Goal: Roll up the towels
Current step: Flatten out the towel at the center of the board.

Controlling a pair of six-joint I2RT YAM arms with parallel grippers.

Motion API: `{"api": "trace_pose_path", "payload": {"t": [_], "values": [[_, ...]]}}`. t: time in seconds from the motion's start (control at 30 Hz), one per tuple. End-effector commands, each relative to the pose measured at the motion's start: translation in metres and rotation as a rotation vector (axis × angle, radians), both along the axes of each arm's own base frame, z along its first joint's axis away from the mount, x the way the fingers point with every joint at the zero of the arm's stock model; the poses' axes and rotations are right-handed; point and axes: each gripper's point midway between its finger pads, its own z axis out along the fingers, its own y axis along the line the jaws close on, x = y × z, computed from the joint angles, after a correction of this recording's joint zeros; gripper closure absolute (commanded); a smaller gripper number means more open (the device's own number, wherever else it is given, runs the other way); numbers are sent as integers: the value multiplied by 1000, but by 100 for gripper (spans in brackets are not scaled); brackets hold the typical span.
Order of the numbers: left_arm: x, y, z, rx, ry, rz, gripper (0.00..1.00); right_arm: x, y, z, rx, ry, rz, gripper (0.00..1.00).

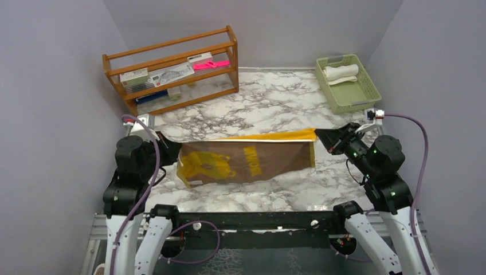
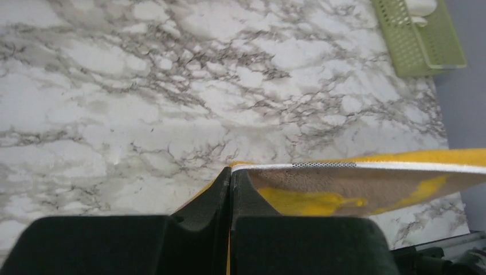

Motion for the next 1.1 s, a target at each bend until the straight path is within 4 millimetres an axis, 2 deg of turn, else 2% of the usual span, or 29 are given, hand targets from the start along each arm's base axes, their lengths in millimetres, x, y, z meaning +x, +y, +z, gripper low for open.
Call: {"api": "trace_pose_path", "payload": {"t": [0.0, 0.17, 0.27, 0.33, 0.37, 0.4, 0.43, 0.47, 0.5, 0.53, 0.57, 0.63, 0.73, 0.87, 0.97, 1.07], "values": [[24, 15, -65, 71, 277, 87, 100, 23, 2, -63, 16, 220, -51, 99], [99, -4, -134, 60, 427, 6, 100, 82, 28, -133, 108, 363, -46, 99], [143, -3, -169, 83, 522, 27, 100, 131, 39, -169, 132, 436, -83, 99], [177, 9, -170, 140, 515, 87, 100, 168, 42, -185, 88, 461, -104, 99], [194, 15, -166, 164, 497, 112, 100, 188, 45, -189, 58, 463, -105, 95], [209, 19, -160, 178, 475, 128, 92, 211, 49, -193, 32, 470, -104, 82], [222, 22, -154, 189, 458, 139, 79, 224, 50, -196, 9, 480, -102, 61], [235, 25, -146, 200, 442, 148, 61, 236, 51, -197, -12, 490, -101, 38], [244, 27, -137, 217, 428, 146, 40, 242, 53, -198, -32, 494, -86, 25], [250, 30, -132, 239, 425, 142, 22, 246, 56, -193, -49, 473, -58, 18], [261, 31, -114, 253, 385, 138, 13, 247, 61, -188, -56, 447, -22, 16], [263, 30, -104, 276, 361, 103, 10, 241, 68, -182, -66, 400, 44, 15], [246, 19, -104, 255, 365, 33, 11, 217, 87, -180, -123, 327, 175, 27], [206, -2, -141, 127, 457, -29, 17, 176, 115, -218, -235, 403, 368, 39], [180, -9, -171, 66, 516, -28, 20, 149, 118, -251, -198, 501, 427, 45], [164, -6, -188, 59, 555, -5, 20, 131, 112, -280, -196, 592, 420, 45]]}}
